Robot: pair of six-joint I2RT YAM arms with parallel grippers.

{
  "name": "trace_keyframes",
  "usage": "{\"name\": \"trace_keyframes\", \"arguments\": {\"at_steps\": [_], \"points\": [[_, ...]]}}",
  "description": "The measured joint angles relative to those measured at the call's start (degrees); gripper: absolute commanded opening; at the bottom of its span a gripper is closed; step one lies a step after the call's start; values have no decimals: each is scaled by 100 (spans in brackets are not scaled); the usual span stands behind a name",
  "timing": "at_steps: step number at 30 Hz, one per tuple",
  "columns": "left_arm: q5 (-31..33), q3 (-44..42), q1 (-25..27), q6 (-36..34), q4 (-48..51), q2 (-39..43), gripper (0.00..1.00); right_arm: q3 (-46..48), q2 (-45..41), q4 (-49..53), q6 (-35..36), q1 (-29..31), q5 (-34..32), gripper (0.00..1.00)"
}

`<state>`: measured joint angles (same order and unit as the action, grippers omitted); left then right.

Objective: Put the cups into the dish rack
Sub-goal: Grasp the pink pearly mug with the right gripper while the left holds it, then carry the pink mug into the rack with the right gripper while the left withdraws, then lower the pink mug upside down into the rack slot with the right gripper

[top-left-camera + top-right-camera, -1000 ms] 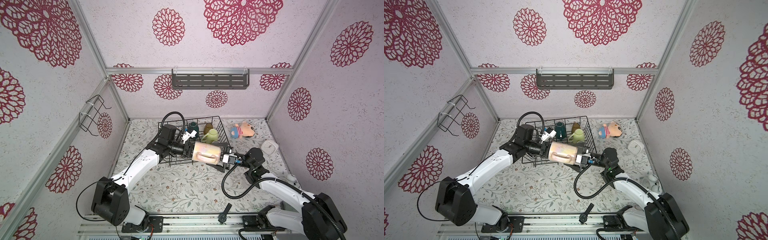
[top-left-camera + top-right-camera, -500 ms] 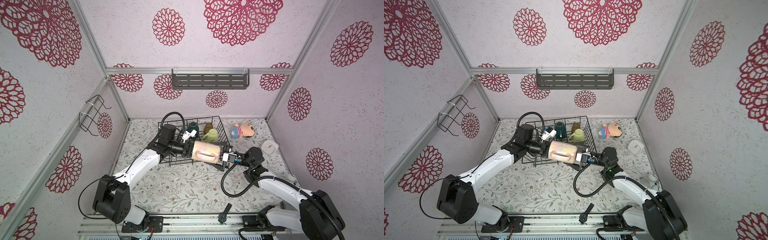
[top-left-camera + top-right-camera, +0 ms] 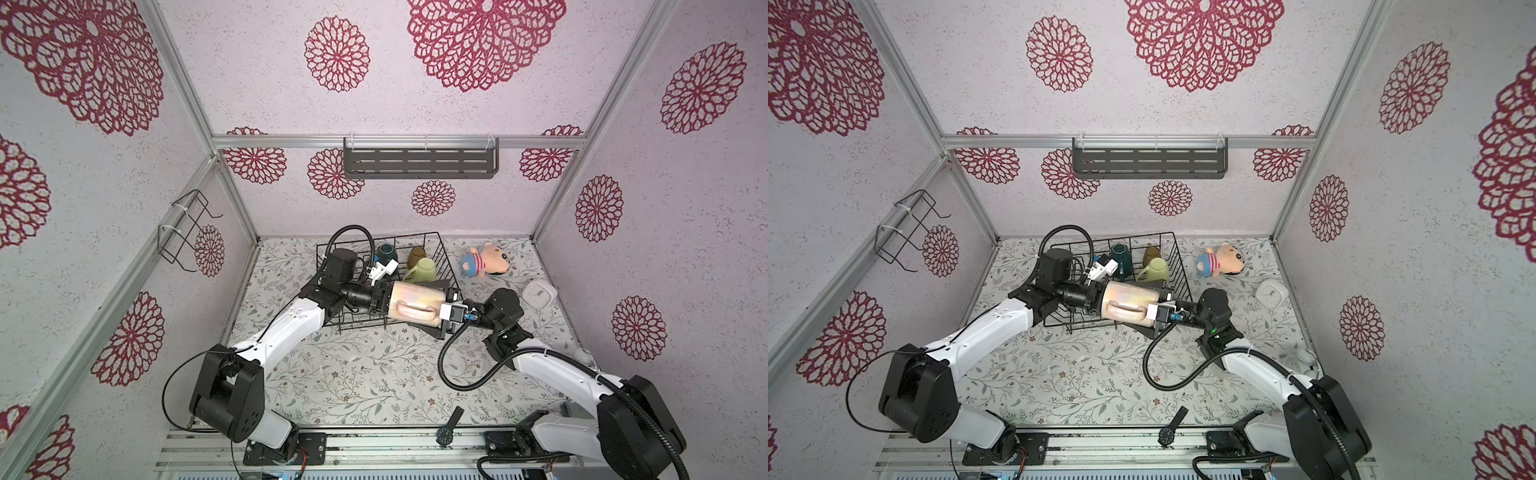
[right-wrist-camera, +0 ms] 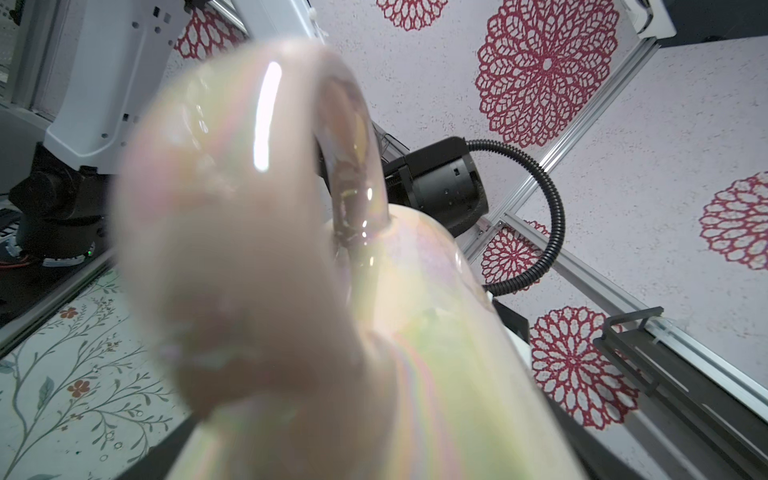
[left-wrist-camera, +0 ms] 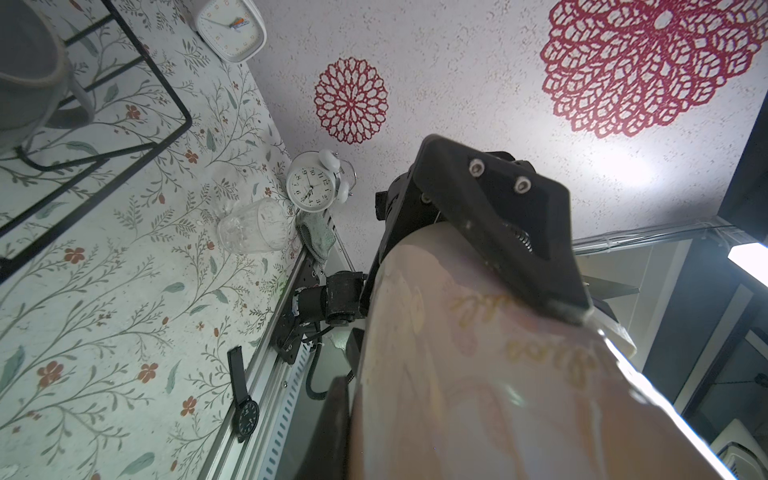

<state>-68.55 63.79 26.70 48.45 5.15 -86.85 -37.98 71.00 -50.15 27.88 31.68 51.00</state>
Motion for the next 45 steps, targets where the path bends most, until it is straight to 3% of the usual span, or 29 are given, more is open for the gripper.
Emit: {"name": "trace_keyframes", "arguments": {"at_steps": [6,12,22,30,45], "points": [[-39,4,-39,70,-61,-24,33,-275,-22,828,72,11,39,75],[15,7,-369,-81,116,59,48,-656,-22,1971,-214,39,-46,69],[444,-522,-1770,72,-63,896,51,-1386,83,3720,-813,52,-785,61],[925,-949,-2535,68,0,1320,53,-2706,1163,5368,-1182,61,-1569,60],[2721,-1305,-3016,-686,997,2282,54,-5877,3475,8264,-1410,225,-3628,55]]}}
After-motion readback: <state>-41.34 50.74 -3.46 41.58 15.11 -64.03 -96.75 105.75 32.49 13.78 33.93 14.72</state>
